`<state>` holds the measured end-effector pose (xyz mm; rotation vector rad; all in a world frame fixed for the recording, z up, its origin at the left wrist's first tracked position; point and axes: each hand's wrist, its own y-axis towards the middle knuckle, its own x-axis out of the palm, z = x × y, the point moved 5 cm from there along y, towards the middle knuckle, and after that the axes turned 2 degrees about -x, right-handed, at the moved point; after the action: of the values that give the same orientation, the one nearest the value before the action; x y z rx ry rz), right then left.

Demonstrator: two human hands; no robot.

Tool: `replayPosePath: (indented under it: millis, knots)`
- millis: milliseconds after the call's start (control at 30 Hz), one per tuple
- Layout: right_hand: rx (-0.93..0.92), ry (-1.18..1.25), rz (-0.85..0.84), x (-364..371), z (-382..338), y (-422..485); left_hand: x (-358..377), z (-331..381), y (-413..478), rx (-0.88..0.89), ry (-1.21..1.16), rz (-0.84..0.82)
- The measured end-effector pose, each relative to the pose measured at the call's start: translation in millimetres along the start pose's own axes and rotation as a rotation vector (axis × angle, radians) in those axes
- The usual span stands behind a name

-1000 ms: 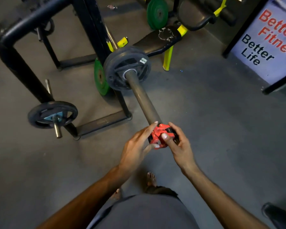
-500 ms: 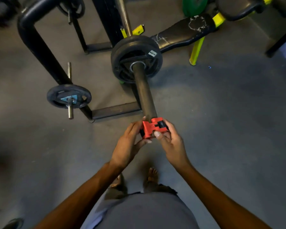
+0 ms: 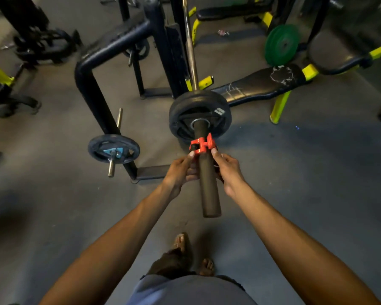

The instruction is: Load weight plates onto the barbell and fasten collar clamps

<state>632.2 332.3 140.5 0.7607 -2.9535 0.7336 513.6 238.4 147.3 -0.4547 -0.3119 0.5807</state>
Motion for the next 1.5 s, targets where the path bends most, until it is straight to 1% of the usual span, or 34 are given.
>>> replayPosePath:
  millis: [167,300,467,567,633,700,900,1033,1200,1300,1400,1467,1500]
  knots:
    - [0.031,-0.008,0.062,17,-29,60,3,34,55,0.029,-0.057,0.077]
    - [0.044,-0.069,0.08,16,-37,79,1,43,77,0.041,-0.075,0.059]
    - [0.068,0.047,-0.095,19,-51,70,-2,44,85,0.014,-0.051,-0.003]
    - [0.025,-0.004,-0.148,26,-60,68,-5,45,88,0.002,-0.024,-0.013]
    - [0.015,-0.061,-0.131,28,-61,68,-7,44,91,-0.004,-0.007,-0.017]
    - [0.021,-0.065,-0.101,29,-62,69,-8,44,93,-0.009,-0.001,-0.011]
    - [0.022,0.022,-0.08,32,-57,71,-7,43,92,-0.016,-0.006,-0.018]
    - [0.065,0.102,0.049,20,-46,79,-6,42,93,-0.024,-0.008,-0.006]
    - [0.134,0.168,0.061,13,-31,96,-6,42,94,-0.029,-0.008,0.007]
    - [0.153,0.17,0.138,16,-33,93,-4,43,91,-0.04,-0.006,0.009]
    - [0.177,0.292,0.126,22,-35,89,-3,44,89,-0.038,-0.032,0.016]
    - [0.185,0.271,0.121,23,-36,86,-1,47,84,-0.035,-0.033,0.018]
    - [0.168,0.218,0.121,21,-40,82,0,49,82,-0.034,-0.025,0.01]
